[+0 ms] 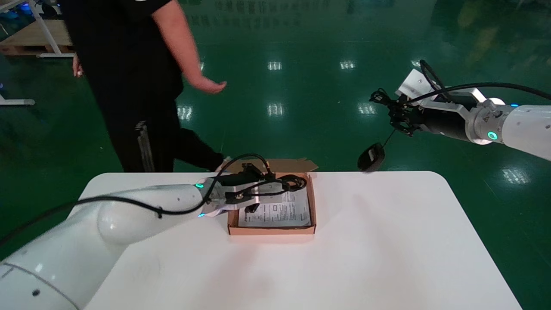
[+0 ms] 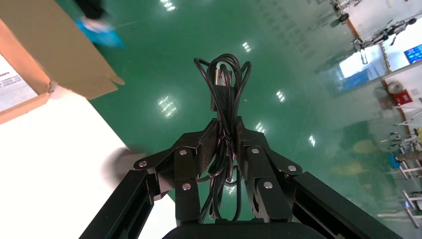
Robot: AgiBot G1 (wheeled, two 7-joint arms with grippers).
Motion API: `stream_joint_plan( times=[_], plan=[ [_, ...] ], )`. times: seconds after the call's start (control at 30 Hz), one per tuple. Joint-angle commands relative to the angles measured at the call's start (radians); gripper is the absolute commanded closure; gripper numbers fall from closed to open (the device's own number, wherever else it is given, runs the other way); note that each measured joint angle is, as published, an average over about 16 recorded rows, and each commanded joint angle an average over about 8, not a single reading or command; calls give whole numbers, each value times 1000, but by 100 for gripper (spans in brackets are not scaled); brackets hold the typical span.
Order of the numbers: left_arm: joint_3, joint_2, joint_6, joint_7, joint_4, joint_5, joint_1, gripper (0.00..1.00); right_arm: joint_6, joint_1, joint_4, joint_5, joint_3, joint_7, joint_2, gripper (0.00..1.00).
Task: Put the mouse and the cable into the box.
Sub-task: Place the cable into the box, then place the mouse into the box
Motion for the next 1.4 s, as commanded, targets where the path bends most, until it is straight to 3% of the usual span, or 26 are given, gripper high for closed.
stream_joint_plan(
  times=[0.03,0.17,0.33,0.37,0.6,0.63,1.4],
  plan=[
    [43,13,-121,3,-18,19,44,100,0,0,0,0,0,0,0,100],
    [146,13,-206,-24,-7,6,46,100,0,0,0,0,0,0,0,100],
    [242,12,-220,-78,11,-45,29,100,0,0,0,0,0,0,0,100],
    [258,12,-219,-88,15,-56,25,95,0,0,0,0,0,0,0,100],
    [326,13,-217,-122,37,-98,7,8,-1,0,-1,1,0,0,0,100],
    [330,13,-218,-123,39,-100,6,0,-1,0,-1,1,0,0,0,100],
    [314,-3,-213,-125,24,-94,6,0,-1,-1,3,-1,-1,-3,0,100]
  ],
)
